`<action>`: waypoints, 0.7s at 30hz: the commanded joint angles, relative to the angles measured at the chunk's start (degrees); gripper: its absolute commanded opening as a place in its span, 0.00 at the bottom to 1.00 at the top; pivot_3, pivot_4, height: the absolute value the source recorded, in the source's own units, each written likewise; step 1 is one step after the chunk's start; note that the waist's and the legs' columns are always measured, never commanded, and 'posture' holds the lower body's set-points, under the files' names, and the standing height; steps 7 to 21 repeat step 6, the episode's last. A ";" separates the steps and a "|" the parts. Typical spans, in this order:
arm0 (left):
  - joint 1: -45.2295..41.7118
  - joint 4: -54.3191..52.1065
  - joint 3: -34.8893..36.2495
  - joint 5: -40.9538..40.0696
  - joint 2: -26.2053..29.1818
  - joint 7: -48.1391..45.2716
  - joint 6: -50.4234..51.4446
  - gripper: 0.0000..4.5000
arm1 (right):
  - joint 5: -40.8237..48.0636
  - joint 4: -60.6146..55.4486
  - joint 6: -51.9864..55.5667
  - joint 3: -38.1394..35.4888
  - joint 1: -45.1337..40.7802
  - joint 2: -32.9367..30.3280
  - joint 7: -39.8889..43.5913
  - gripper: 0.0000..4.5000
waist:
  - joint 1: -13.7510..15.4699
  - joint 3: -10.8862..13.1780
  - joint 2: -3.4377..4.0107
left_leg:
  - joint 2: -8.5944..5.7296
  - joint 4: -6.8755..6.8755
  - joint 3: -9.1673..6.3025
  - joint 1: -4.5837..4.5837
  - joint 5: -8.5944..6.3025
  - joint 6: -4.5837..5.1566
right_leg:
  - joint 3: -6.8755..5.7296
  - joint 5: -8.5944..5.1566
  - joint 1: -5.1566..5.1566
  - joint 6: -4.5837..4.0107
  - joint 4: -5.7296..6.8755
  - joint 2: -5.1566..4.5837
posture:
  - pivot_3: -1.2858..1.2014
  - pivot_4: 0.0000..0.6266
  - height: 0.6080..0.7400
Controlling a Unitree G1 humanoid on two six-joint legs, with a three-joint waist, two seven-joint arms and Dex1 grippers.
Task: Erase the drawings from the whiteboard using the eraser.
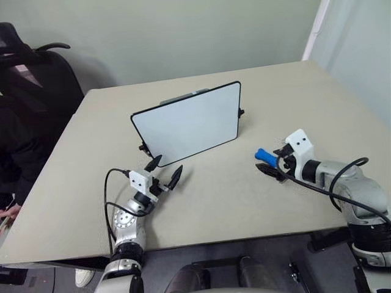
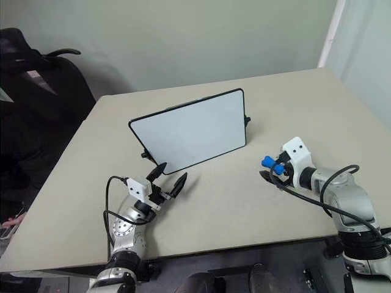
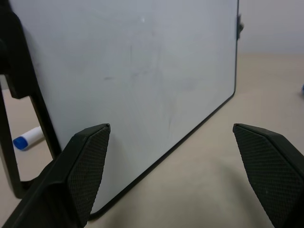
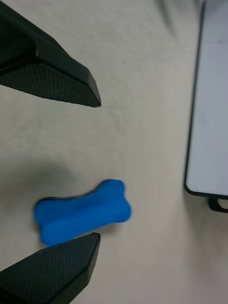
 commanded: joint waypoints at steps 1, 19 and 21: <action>0.76 9.38 -0.50 1.82 -0.14 2.24 -3.08 1.00 | -0.15 -0.72 -2.06 0.62 -0.84 -0.74 0.70 0.99 | -0.10 0.00 0.00 | 0.09 -0.01 -0.06 0.03 0.02 -0.02 | -0.01 0.00 0.04 -0.01 0.03 0.12 | 0.52 0.24 1.00; 0.19 11.65 -1.61 1.78 -1.68 0.33 -6.39 1.00 | 0.01 -0.86 -2.77 1.51 -0.76 -0.82 0.69 0.99 | -0.14 0.00 0.03 | 0.22 -0.02 -0.57 0.09 0.43 -0.25 | 0.10 -0.09 0.18 -0.21 0.10 0.70 | 0.52 0.24 1.00; 0.19 11.65 -1.61 1.78 -1.68 0.33 -6.39 1.00 | 0.01 -0.86 -2.77 1.51 -0.76 -0.82 0.69 0.99 | -0.14 0.00 0.03 | 0.22 -0.02 -0.57 0.09 0.43 -0.25 | 0.10 -0.09 0.18 -0.21 0.10 0.70 | 0.52 0.24 1.00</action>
